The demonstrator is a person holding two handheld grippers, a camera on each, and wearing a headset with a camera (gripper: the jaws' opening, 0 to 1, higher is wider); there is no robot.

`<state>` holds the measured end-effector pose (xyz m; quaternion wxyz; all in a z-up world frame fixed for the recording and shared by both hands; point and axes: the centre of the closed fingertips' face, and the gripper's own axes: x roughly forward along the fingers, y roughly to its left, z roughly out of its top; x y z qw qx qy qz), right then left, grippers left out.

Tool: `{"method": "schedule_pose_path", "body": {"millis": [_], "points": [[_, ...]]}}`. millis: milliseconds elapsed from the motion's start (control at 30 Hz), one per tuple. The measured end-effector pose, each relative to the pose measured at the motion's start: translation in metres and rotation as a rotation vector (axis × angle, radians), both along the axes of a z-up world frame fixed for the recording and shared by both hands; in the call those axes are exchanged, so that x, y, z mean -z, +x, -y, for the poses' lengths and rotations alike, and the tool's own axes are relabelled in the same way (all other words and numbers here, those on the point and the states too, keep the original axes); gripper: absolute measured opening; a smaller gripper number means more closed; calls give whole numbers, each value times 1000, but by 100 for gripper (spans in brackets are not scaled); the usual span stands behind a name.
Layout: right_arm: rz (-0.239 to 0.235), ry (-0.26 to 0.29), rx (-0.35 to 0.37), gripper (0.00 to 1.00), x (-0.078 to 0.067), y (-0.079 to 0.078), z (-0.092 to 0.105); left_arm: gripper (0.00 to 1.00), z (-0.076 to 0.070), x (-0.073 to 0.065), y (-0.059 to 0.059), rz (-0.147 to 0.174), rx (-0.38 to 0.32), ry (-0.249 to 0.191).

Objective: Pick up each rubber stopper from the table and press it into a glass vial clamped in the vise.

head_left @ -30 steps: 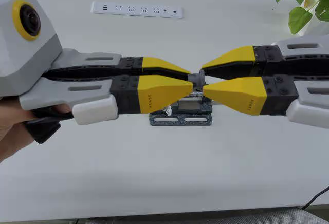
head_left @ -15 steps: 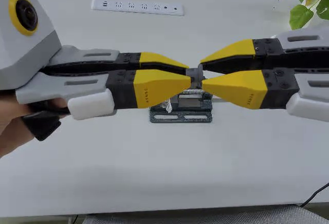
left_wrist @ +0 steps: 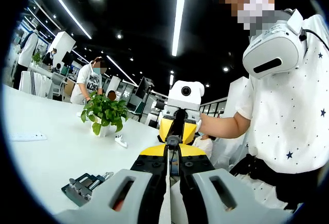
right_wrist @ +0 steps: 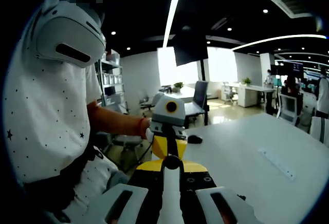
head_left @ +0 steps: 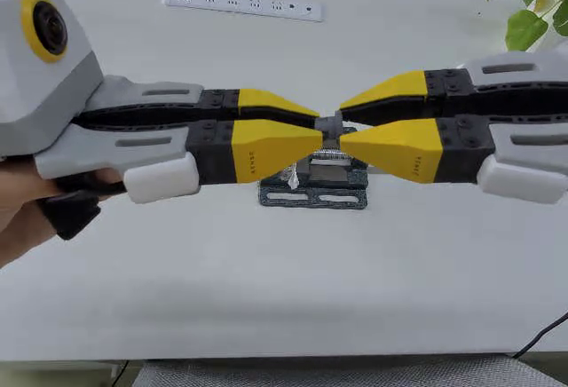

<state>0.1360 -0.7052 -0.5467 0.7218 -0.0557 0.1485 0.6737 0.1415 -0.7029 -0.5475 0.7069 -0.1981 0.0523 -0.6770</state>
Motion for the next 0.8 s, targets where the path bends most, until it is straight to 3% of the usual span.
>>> {"method": "schedule_pose_path", "body": {"millis": [167,367,567,600,800], "points": [[-8,-13,18,6,-2,8,3,11,-7,9,7,10,-43,39],[-34,-96,60,6,14,28,8,19,-17,28,15,35,-98,115],[-64,-236,103,6,45,50,11,31,-25,49,23,69,-166,206],[-75,-259,111,6,49,54,9,33,-27,56,25,75,-181,238],[-90,-381,111,6,73,72,4,54,-32,79,34,100,-241,317]]}}
